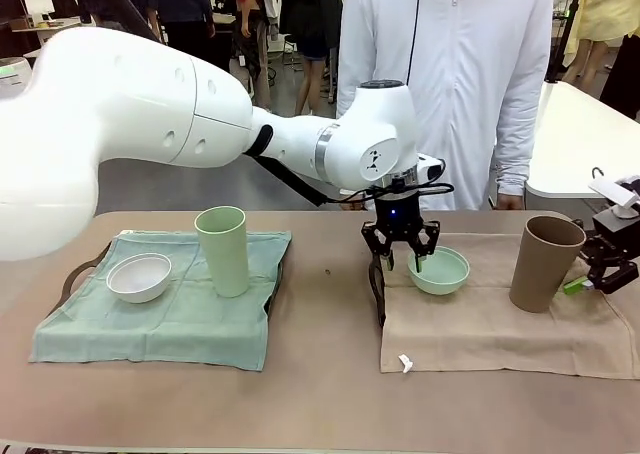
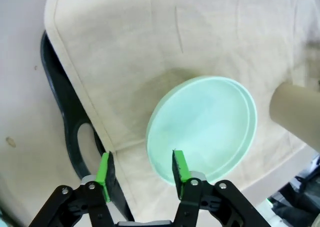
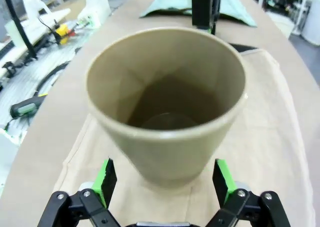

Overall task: Set up a tray with a mat and arrange the tableware.
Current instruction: Place the Picnic Bowl and Reusable plastic cup back onto the Handle tray in front of the human's position.

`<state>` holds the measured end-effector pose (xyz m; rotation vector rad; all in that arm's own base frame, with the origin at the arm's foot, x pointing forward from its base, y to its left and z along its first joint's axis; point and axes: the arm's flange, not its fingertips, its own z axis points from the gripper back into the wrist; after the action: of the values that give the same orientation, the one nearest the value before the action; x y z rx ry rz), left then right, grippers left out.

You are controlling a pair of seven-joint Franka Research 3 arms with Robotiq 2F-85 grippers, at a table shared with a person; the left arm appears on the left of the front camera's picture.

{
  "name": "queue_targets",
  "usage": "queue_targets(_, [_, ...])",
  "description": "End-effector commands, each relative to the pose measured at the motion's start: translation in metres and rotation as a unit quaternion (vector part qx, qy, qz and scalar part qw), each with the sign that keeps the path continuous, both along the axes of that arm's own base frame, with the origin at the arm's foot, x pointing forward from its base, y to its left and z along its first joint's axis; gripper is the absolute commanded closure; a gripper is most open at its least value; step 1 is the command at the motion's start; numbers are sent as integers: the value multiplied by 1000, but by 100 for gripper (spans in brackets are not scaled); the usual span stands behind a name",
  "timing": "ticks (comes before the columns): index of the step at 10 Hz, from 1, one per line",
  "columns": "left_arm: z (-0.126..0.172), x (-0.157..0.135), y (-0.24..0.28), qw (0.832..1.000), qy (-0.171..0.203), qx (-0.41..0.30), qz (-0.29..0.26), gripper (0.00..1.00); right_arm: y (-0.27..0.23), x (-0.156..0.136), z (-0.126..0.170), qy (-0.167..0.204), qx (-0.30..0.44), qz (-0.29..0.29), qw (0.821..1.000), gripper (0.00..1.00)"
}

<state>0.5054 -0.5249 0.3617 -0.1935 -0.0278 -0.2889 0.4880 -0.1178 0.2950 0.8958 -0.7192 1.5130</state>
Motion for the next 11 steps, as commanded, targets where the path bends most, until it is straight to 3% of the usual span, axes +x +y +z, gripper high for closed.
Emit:
queue_targets(1, [14, -16, 24, 1000, 16, -4, -18, 34, -21, -11, 9, 24, -16, -22, 999, 0])
queue_targets(4, [52, -40, 59, 1000, 15, 2, -16, 34, -55, -29, 41, 46, -65, -61, 995, 0])
queue_targets(7, [133, -89, 99, 998, -35, 28, -45, 34, -62, -83, 163, 122, -106, -167, 973, 0])
queue_targets(9, [164, -114, 116, 994, -64, 57, -73, 34, -48, -110, 212, 200, -113, -223, 947, 0])
queue_targets(10, [147, -85, 88, 998, -33, 30, -38, 34, -39, -112, 216, 179, -127, -200, 955, 0])
queue_targets(11, [147, -85, 88, 998, -33, 30, -38, 34, -66, -101, 207, 147, -117, -205, 961, 0])
